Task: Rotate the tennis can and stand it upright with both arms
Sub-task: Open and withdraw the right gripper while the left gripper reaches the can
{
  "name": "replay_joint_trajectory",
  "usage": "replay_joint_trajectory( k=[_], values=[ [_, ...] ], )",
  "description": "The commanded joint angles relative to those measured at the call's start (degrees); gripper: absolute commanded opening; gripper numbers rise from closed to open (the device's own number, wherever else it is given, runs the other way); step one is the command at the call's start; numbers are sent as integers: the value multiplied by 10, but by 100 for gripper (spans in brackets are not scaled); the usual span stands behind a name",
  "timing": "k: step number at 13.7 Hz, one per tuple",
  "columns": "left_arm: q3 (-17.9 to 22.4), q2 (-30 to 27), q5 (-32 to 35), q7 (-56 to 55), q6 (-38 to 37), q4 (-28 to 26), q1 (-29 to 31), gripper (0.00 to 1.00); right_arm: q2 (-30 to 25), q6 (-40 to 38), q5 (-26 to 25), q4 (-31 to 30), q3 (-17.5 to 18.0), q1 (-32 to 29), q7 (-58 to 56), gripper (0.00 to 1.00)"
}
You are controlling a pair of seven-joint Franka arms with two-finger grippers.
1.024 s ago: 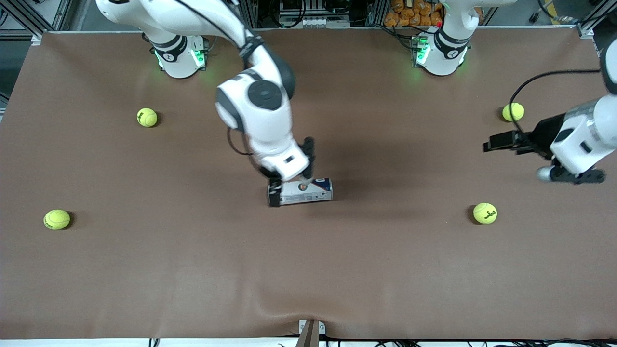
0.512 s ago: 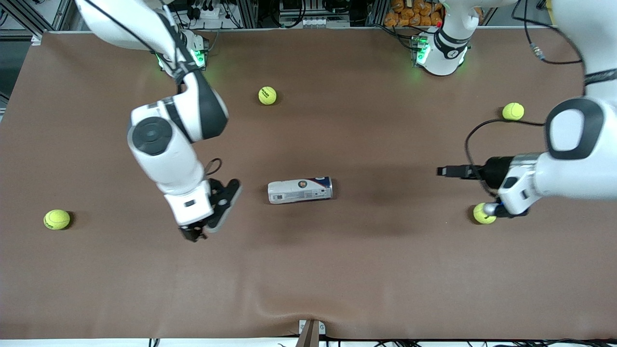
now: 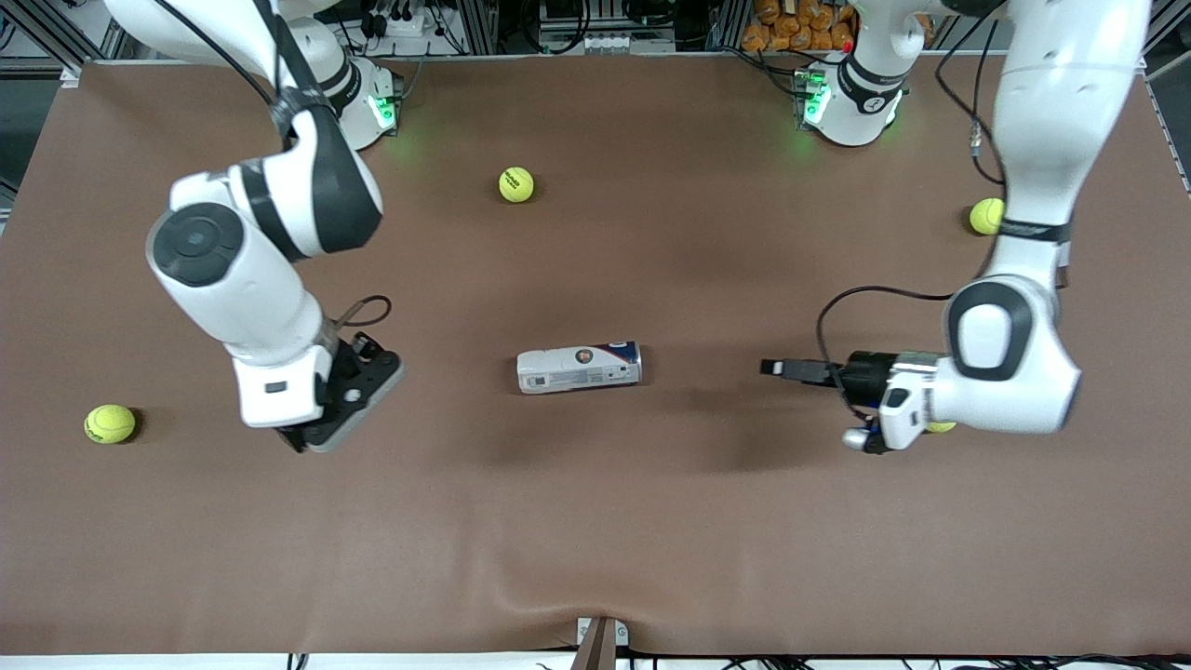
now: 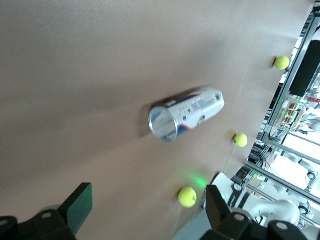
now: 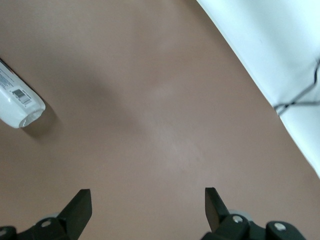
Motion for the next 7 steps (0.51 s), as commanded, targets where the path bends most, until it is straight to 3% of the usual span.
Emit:
replay_joint_trajectory(
  k=[1,5,7],
  values=[
    [0,5,-25,31,28,-17,-7,100,-64,-40,5,-42,13,-59,17,100],
    [-1,22,-41,49,43,-21,-14,100,-125,-127,6,-48,13,-124,25,100],
    [-2,38,-69,76,56,-21,-16,100,-168,-146,5,-82,13,-154,45,100]
  ],
)
